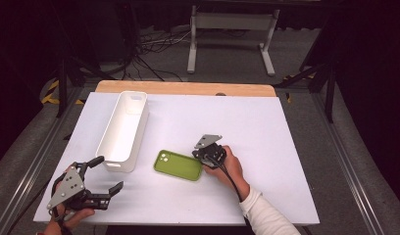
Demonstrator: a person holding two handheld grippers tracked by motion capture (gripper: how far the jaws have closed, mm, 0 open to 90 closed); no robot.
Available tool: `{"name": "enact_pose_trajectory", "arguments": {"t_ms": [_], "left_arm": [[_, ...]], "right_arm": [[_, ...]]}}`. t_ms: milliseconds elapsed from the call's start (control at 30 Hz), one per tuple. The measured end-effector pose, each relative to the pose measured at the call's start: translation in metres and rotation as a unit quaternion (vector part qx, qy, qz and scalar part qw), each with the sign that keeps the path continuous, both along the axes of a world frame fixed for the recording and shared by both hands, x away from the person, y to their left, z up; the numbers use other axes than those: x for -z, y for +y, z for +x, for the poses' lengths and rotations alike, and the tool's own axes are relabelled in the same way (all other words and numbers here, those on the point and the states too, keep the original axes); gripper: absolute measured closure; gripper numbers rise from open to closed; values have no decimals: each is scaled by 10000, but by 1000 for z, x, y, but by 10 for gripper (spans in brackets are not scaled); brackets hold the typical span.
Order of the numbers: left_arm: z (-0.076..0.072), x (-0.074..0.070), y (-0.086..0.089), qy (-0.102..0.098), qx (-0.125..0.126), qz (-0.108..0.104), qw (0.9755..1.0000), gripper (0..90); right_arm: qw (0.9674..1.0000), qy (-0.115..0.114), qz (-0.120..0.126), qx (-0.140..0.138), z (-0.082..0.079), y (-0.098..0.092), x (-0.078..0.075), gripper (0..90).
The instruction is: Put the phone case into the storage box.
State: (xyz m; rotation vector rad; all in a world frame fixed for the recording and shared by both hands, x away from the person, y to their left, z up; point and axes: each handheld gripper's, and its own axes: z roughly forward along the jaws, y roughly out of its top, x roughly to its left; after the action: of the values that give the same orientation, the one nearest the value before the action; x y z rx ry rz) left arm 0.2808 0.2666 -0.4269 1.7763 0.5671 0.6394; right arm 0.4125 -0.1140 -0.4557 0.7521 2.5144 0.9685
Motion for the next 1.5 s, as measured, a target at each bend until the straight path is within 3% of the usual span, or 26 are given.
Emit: {"name": "enact_pose_trajectory", "arguments": {"t_ms": [267,600,1267,1500], "left_arm": [[1,1,-1,32,20,15,10000,53],[2,1,2,78,-2,-28,10000,53],[3,3,-2,84,91,95,9999,53],[3,3,-3,104,66,68,9999,53]], "right_arm": [[9990,-18,-166,-415,-35,-2,-1,900],[9969,89,-206,-757,-57,-1,-2,900],[9939,359,-237,-1014,-74,1,-5,900],[9929,266,-335,-1113,-75,4,-9,866]]}}
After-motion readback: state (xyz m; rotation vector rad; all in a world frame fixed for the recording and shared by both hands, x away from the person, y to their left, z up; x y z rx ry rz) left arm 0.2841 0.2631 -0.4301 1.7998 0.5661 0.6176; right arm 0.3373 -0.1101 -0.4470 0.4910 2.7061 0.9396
